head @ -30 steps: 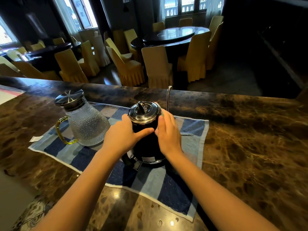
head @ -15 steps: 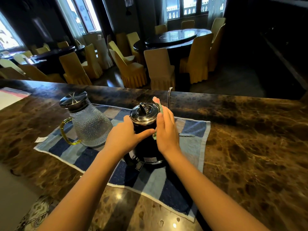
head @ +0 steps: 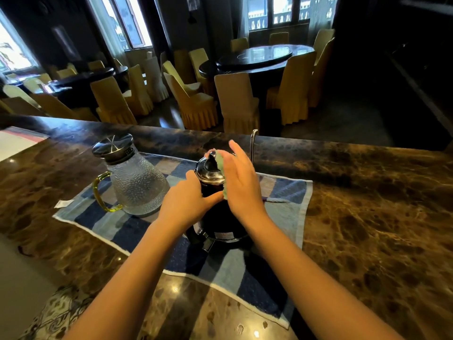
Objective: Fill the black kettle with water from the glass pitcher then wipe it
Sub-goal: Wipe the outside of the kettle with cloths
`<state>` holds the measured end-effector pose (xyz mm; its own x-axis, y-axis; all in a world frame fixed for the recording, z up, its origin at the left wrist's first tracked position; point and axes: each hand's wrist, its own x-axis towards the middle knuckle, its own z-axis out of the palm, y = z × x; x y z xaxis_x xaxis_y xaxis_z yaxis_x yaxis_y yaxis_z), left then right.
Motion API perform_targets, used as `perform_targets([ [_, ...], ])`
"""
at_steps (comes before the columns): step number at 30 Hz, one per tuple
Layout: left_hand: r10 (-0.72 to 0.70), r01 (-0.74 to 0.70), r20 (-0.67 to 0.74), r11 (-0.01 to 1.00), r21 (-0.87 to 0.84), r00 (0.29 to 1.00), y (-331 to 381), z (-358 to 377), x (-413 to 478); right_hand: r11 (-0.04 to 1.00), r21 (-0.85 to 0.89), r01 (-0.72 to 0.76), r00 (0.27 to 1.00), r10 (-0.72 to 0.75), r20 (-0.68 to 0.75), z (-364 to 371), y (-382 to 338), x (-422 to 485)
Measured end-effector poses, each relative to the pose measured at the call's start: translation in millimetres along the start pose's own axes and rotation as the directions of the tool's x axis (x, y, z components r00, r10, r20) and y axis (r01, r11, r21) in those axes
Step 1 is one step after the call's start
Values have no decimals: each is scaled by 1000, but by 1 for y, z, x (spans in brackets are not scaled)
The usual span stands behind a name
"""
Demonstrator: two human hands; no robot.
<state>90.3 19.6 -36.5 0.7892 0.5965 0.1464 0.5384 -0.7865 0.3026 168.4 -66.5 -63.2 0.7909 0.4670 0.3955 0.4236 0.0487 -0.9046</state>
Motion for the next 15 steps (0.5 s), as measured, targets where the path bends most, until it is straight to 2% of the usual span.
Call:
perform_targets([
  [3, -3, 3, 3, 1000, -15, 1000, 1, 0, 1, 993, -115, 38, 999, -40, -16, 1, 2, 12],
  [6, -11, 11, 14, 1000, 10, 1000, 5, -1, 0, 976, 7, -216, 976, 216, -24, -9, 19, 21],
  [8, -12, 11, 16, 1000, 12, 1000, 6, -2, -1, 930, -92, -356, 934, 357, -1, -16, 31, 19],
  [10, -16, 16, 21, 1000, 13, 1000, 6, -3, -1, 891, -217, -398, 910, 414, 30, -21, 45, 7],
  [12, -17, 17, 26, 1000, 21, 1000, 6, -3, -1, 887, -193, -419, 899, 436, 49, -25, 55, -8],
  [15, -15, 15, 18, 1000, 24, 1000, 6, -3, -1, 945, -100, -310, 942, 320, 102, -23, 42, -16],
])
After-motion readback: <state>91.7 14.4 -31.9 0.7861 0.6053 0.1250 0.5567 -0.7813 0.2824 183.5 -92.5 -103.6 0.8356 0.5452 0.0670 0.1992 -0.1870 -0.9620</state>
